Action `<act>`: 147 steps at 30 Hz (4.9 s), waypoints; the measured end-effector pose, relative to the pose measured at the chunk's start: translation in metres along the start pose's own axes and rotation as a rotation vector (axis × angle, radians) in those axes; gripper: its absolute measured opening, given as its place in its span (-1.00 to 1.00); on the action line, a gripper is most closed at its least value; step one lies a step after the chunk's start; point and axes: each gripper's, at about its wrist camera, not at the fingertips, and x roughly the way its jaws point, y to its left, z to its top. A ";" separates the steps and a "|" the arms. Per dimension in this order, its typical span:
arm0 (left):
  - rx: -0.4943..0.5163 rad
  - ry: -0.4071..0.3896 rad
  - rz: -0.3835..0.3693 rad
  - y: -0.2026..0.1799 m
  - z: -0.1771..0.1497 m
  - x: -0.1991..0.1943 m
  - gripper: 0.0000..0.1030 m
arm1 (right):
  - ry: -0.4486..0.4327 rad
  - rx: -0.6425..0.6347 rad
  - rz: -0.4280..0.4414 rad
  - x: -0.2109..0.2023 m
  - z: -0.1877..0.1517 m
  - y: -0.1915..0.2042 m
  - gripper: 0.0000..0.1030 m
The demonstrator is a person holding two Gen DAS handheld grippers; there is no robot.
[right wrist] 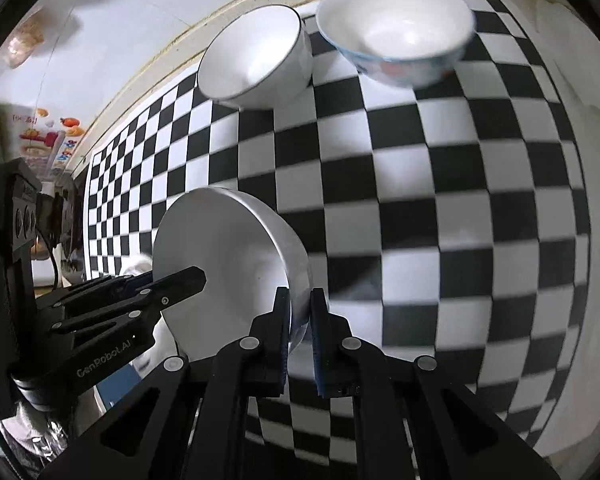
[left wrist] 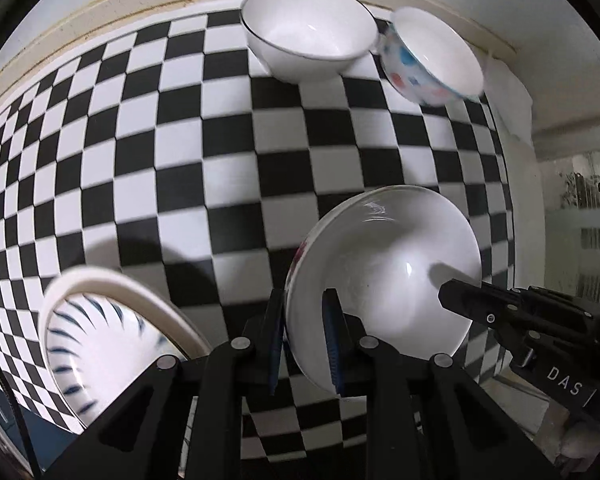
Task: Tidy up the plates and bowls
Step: 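Lift the white bowl with both grippers toward the other white bowl, then lower the white bowl into the other white bowl with both grippers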
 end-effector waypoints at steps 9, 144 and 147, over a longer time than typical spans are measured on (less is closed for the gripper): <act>0.005 0.073 -0.008 -0.016 -0.026 0.029 -0.68 | 0.054 0.057 0.003 0.004 -0.040 -0.031 -0.78; 0.116 0.119 0.032 -0.036 -0.018 0.004 -0.64 | 0.158 0.032 -0.088 0.005 -0.050 -0.024 -0.79; 0.111 0.126 0.034 -0.036 -0.016 0.006 -0.64 | 0.167 0.035 -0.083 0.006 -0.047 -0.024 -0.79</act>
